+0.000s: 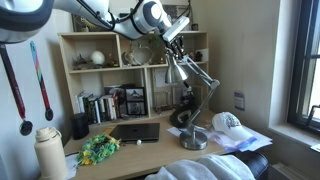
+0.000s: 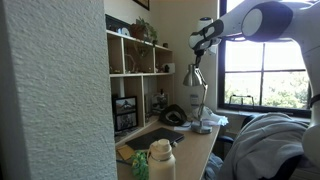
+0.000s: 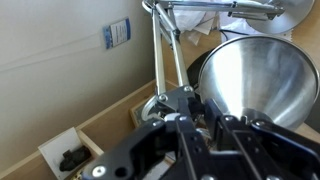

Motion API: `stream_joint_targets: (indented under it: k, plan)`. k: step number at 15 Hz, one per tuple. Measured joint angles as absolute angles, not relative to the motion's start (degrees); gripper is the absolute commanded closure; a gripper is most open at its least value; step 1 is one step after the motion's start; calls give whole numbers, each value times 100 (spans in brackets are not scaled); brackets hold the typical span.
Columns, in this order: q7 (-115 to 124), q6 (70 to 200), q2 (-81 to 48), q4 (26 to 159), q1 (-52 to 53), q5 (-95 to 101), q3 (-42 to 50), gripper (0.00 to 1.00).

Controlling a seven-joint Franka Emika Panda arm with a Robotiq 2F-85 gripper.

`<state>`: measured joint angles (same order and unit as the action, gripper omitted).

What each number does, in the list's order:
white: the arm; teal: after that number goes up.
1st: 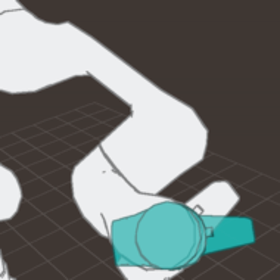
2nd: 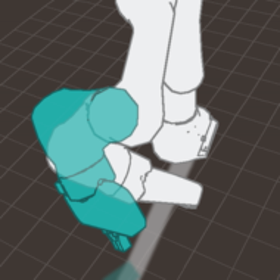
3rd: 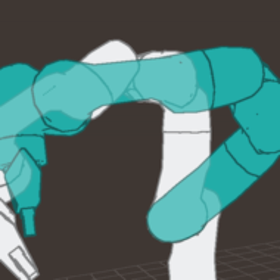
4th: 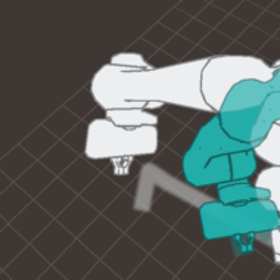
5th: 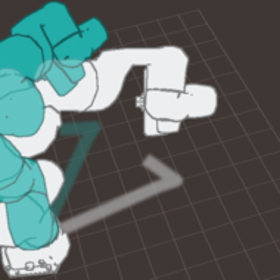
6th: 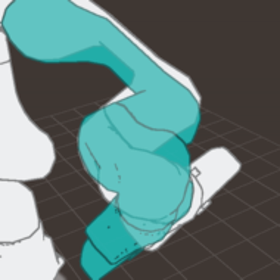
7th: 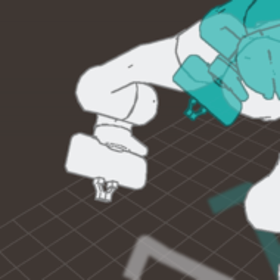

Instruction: Adjust the lamp upwards

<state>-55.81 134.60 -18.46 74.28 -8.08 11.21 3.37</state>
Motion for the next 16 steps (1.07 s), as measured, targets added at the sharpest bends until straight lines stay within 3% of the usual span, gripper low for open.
stream_joint_targets:
  k: [1, 2, 3, 10, 16]
  plan:
    - [-5581, 13484, -1848, 7428, -807, 1144, 340, 88]
    - [-5577, 13505, -1849, 7429, -807, 1174, 343, 53]
    - [-5568, 13519, -1850, 7429, -807, 1189, 345, 52]
    - [-5443, 13547, -1871, 7435, -837, 1191, 417, 1]
    - [-5449, 13409, -1862, 7397, -1010, 934, 428, 0]
